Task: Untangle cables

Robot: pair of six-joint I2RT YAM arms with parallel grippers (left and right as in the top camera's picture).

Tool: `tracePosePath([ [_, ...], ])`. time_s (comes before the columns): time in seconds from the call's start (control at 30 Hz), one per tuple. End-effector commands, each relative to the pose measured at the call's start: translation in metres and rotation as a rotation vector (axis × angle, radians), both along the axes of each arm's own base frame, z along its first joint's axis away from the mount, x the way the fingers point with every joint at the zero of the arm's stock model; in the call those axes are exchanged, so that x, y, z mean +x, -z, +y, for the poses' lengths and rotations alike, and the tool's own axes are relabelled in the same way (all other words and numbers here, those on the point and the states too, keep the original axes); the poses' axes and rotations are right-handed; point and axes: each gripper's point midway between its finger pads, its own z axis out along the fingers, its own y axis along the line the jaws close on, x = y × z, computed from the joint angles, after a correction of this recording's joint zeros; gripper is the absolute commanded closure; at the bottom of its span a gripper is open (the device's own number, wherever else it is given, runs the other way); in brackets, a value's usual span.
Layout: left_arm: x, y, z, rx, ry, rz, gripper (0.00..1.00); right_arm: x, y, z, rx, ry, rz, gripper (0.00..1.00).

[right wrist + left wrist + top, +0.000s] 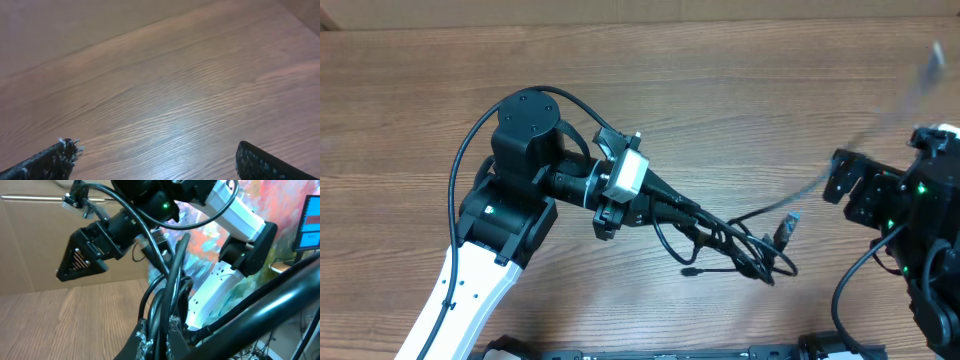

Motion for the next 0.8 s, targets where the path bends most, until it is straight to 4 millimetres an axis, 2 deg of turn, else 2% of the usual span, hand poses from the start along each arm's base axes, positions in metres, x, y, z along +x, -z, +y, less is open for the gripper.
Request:
tracePosePath([
  [0.0,0.003,-0.008,0.001,0.01,-0.058,0.009,0.96,-0.004,-0.009,-0.011,0.0,0.074,-0.031,0.0],
  [0.17,0.042,0.01,-0.003,0.102,-0.301,0.132,0.96,-0.012,0.004,0.001,0.039,0.016,0.031,0.0],
  [0.3,0.06,0.018,-0.002,0.138,-0.412,0.187,0.96,-0.016,0.011,0.016,0.089,-0.057,0.071,0.0],
  [0.37,0.07,0.022,-0.001,0.155,-0.478,0.215,0.96,-0.02,0.014,0.037,0.122,-0.195,0.097,0.0],
  [0.57,0.087,0.028,0.004,0.177,-0.589,0.276,0.96,-0.034,0.021,0.068,0.198,-0.374,0.151,0.0],
  [0.77,0.098,0.031,0.007,0.184,-0.658,0.319,0.96,-0.042,0.023,0.079,0.249,-0.426,0.182,0.0],
])
